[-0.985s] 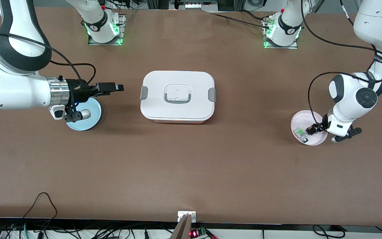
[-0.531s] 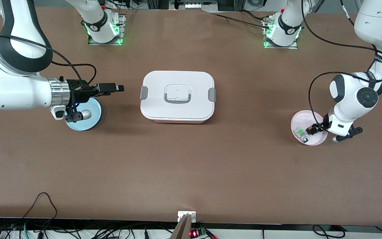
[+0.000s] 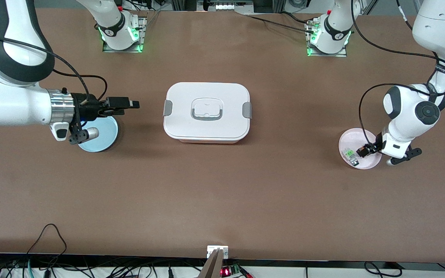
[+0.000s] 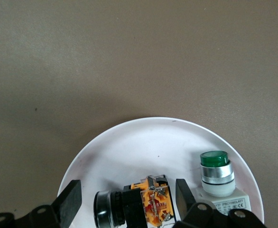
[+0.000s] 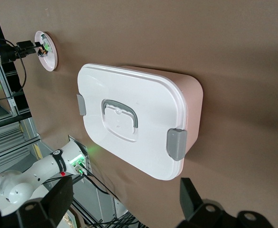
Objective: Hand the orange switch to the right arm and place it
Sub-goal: 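Close the left gripper on the orange switch while the right gripper waits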
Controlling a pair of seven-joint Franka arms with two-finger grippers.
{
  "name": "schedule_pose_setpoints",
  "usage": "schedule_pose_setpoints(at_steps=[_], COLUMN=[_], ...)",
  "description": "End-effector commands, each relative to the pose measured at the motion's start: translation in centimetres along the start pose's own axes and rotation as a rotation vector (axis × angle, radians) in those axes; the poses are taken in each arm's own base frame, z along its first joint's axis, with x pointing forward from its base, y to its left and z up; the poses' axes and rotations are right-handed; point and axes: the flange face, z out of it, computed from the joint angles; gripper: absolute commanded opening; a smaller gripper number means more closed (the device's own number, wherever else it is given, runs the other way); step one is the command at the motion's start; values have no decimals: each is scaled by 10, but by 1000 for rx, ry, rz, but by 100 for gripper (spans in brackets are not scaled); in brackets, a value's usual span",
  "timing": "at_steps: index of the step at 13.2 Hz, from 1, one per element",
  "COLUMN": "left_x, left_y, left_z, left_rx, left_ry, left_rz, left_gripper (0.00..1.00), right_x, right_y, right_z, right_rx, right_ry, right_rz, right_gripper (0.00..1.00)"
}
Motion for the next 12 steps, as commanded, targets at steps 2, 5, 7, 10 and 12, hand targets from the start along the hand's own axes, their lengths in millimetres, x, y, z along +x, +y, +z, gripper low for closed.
schedule_pose_setpoints(at_steps=[2,5,7,10,12], left_x=[0,1,2,0,-1], left_y=[-9,-7,-6,-6,-5], left_z=[2,-2,-5,3,4], left_rx=[-25,-84,-90,-97,-99], left_ry=[-3,-12,-7,-4,-3], left_rz=[-29,-40,-39,-43,-48], left_gripper=[88,88,88,88,89], right_x=[-9,-13,-14,-15,-17], right_y=[0,15,25,29,31], right_z=[-5,-13,-17,-19,-18], right_rx=[12,21,27,30,32], right_ry=[2,-16,-34,-38,-50], right_rz=[-22,-1,12,-5,-1], right_gripper=[100,100,100,100,100])
